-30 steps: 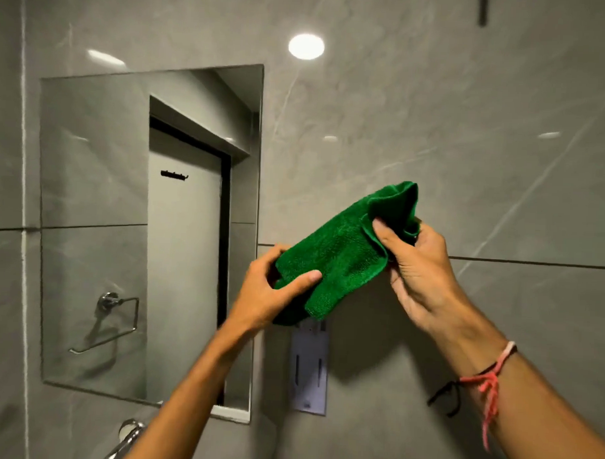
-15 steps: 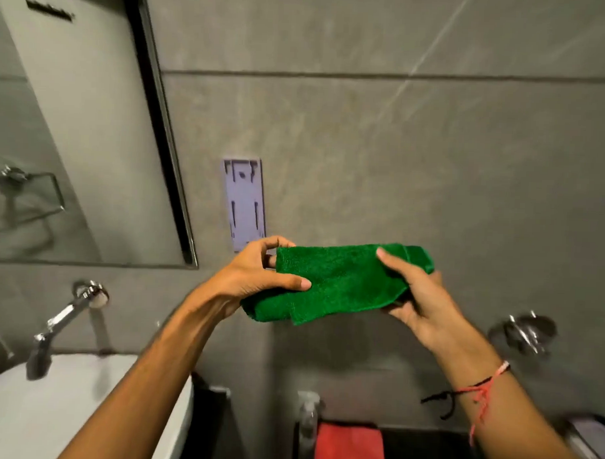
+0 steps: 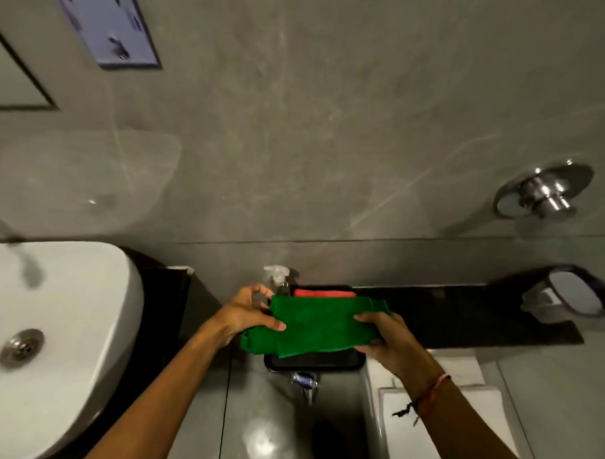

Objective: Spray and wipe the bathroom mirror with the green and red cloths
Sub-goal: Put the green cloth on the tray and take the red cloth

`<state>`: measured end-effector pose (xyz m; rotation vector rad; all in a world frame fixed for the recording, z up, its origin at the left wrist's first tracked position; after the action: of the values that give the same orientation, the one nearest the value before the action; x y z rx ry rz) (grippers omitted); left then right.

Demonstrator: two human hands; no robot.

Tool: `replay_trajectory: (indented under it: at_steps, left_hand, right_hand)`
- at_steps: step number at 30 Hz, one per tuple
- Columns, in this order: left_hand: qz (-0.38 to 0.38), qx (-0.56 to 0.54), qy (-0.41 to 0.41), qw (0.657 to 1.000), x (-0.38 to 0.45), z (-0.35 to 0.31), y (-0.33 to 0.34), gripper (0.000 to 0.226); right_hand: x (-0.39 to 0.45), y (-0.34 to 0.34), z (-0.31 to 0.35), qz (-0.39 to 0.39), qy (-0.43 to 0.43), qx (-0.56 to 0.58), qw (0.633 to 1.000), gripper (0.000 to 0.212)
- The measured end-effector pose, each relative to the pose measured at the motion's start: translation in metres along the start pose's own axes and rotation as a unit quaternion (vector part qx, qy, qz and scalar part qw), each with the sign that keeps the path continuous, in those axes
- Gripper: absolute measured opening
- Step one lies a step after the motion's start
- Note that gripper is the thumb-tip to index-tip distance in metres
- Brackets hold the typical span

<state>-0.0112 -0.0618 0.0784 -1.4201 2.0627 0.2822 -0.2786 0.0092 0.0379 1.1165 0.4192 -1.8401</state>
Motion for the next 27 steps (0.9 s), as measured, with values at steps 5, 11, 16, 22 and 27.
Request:
replay_trajectory:
  at_steps: [5, 11, 16, 22, 27]
  left_hand:
    - [-0.001, 0.018, -0.049, 0.999, 0.069, 0.083, 0.041, 0.050]
    - [-0.072, 0.157, -0.048, 0.984, 0.074, 0.120, 0.043, 0.049]
    - [-0.144, 0.316, 0.031, 0.937, 0.073, 0.108, 0.033, 0.040]
    - [-0.285, 0.555, 0.123, 0.772, 0.058, 0.098, 0.000, 0.079]
    - [-0.292, 0.582, 0.132, 0.747, 0.055, 0.102, -0.012, 0.096]
  right_hand:
    - [0.079, -0.038, -0.065, -0.062, 0.075, -0.039, 0.994, 0.036]
    - [0.103, -0.042, -0.091, -0.073, 0.087, -0.096, 0.989, 0.011]
    - [0.106, -0.044, -0.043, -0.209, -0.093, -0.341, 0.912, 0.038]
    - [0.118, 0.006, -0.008, -0.138, -0.149, -0.481, 0.853, 0.052]
    - [0.118, 0.030, -0.006, -0.196, -0.102, -0.530, 0.819, 0.064]
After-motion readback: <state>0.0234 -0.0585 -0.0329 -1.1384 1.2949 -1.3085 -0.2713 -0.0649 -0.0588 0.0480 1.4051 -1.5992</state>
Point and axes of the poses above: each hand's wrist, its own x-axis towards the middle knuckle, its own y-axis out of the palm, z = x × y, the point moved 6 cm from there along x, towards the middle knuckle, and after that the axes turned 3 degrees about y, right-handed, at the moved point
